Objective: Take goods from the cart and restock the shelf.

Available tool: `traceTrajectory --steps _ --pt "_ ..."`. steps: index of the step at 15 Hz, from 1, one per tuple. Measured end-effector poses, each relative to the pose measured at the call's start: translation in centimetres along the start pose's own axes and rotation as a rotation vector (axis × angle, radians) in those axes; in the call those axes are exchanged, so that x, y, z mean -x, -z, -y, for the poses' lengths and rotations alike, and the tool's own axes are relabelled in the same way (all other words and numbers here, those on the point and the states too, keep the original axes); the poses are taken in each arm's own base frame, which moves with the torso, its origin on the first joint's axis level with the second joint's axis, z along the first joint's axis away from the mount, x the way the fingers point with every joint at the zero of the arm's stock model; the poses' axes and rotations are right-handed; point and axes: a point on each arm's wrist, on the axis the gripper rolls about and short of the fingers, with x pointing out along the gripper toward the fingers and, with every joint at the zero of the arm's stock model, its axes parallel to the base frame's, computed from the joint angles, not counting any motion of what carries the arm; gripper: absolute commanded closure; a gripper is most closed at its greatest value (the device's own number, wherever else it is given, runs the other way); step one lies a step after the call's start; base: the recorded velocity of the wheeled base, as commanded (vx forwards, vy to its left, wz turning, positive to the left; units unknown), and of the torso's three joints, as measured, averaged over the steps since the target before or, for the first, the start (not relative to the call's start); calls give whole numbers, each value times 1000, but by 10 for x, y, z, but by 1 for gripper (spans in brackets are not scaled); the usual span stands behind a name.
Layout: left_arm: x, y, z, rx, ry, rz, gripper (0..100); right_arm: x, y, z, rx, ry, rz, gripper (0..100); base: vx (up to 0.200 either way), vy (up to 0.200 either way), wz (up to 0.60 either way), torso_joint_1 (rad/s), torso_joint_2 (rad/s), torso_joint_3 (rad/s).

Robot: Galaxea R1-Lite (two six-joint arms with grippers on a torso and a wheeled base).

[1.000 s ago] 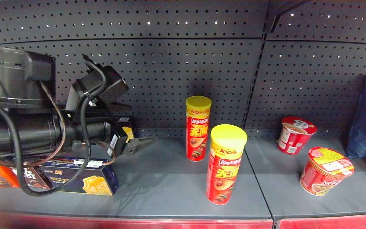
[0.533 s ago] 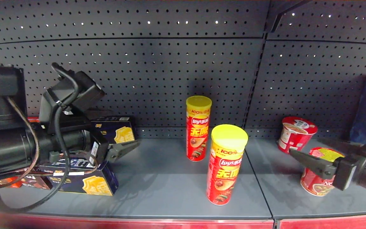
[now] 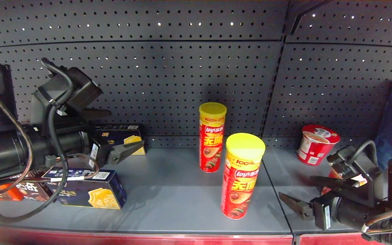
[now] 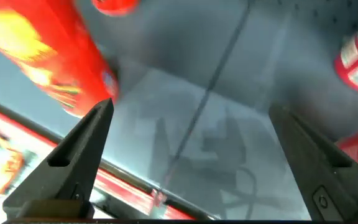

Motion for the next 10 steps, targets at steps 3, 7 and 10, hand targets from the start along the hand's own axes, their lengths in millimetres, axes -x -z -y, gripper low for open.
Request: traceTrajectory --steps 3,7,10 --pt "0 0 -2 1 -36 -12 0 -11 8 -5 14 24 -52 0 0 0 0 0 0 0" --pt "0 1 -2 4 -41 -17 0 -31 3 -8 -5 101 -69 0 0 0 0 0 0 0" --pt "0 2 -4 6 -46 -19 0 -45 -7 -10 -52 183 -50 0 0 0 0 0 0 0"
